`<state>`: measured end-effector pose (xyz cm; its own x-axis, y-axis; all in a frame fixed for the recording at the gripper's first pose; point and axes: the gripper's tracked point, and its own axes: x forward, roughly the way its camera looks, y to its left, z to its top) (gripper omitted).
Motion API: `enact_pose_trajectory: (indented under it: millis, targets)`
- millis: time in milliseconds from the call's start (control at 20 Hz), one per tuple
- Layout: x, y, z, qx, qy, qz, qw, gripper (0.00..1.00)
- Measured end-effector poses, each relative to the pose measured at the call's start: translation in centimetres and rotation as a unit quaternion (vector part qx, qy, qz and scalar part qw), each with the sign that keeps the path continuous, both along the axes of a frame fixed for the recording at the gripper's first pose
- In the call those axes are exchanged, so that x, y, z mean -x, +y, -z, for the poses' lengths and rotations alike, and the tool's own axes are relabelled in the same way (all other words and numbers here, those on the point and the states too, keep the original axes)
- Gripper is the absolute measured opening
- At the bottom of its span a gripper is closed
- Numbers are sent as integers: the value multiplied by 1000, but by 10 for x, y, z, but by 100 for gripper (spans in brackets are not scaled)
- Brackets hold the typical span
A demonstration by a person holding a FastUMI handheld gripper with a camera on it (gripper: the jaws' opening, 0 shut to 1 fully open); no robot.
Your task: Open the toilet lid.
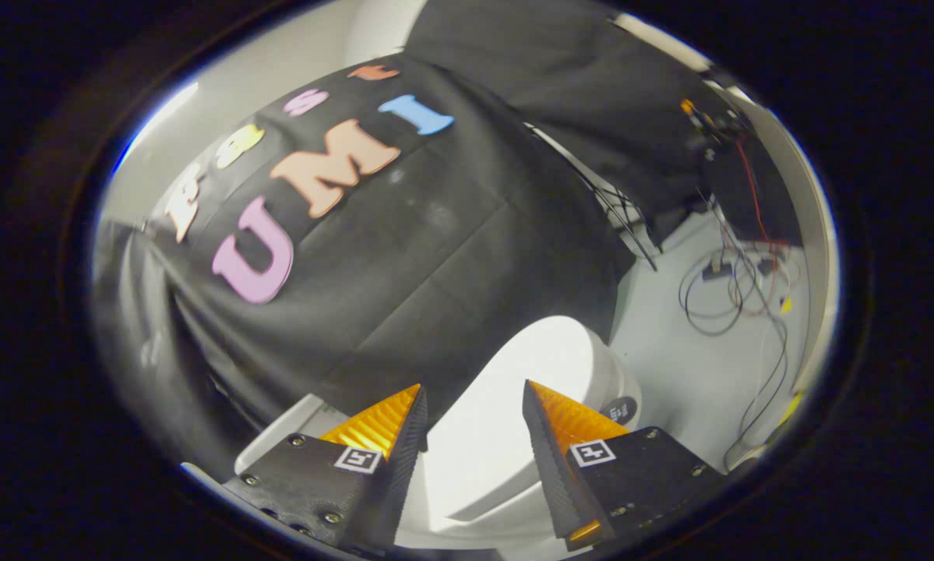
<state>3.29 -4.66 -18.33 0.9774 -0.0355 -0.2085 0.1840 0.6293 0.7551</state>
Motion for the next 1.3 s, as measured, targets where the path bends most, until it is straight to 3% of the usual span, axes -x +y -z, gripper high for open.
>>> enact_pose_trajectory:
  millis: [150,300,600,900,1050,1300]
  targets:
    - [-2,-14,38,-55,13,38,998,73]
    - [-2,-34,68,-71,36,68,994,73]
    - [-14,-58,134,-118,98,79,985,73]
    - [-28,-74,172,-191,114,86,971,73]
    - [-39,-69,187,-207,131,72,967,39]
    - [-39,-56,182,-236,127,44,963,39]
